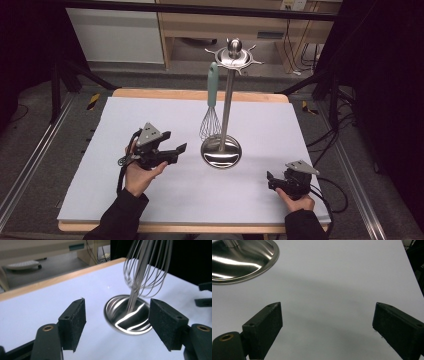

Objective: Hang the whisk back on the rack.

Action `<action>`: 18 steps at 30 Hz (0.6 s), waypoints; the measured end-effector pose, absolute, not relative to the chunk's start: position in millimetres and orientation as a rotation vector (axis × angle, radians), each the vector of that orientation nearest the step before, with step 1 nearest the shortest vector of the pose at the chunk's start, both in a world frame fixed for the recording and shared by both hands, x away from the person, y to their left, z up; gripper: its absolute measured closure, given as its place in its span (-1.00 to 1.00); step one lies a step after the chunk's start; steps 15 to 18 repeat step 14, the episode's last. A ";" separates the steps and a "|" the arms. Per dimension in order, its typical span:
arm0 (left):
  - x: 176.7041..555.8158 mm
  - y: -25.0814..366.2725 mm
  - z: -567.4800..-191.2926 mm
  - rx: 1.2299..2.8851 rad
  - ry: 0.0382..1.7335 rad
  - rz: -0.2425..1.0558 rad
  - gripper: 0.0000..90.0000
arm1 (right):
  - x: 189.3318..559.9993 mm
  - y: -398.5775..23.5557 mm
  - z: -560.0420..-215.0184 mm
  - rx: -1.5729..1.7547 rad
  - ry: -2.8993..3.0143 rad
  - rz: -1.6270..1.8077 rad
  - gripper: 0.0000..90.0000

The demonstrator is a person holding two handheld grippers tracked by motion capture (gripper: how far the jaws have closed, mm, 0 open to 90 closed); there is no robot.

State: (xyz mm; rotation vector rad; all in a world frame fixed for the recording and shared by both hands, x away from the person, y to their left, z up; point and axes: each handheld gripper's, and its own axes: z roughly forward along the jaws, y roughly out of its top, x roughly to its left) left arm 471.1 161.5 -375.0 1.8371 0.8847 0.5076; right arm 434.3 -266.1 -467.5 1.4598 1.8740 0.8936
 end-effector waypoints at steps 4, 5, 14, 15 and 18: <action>469.5 178.1 -389.6 1.835 0.935 0.498 -0.36 | 433.8 -266.6 -467.7 1.465 1.867 0.888 -0.79; 468.8 183.1 -393.2 1.847 0.942 0.502 -0.37 | 433.8 -266.4 -467.9 1.470 1.865 0.889 -0.79; 463.1 230.6 -428.0 1.887 1.074 0.548 -0.41 | 434.9 -271.3 -471.6 1.486 1.858 0.844 -0.79; 463.1 230.6 -428.0 1.887 1.074 0.548 -0.41 | 434.9 -271.3 -471.6 1.486 1.858 0.844 -0.79; 463.1 230.6 -428.0 1.887 1.074 0.548 -0.41 | 434.9 -271.3 -471.6 1.486 1.858 0.844 -0.79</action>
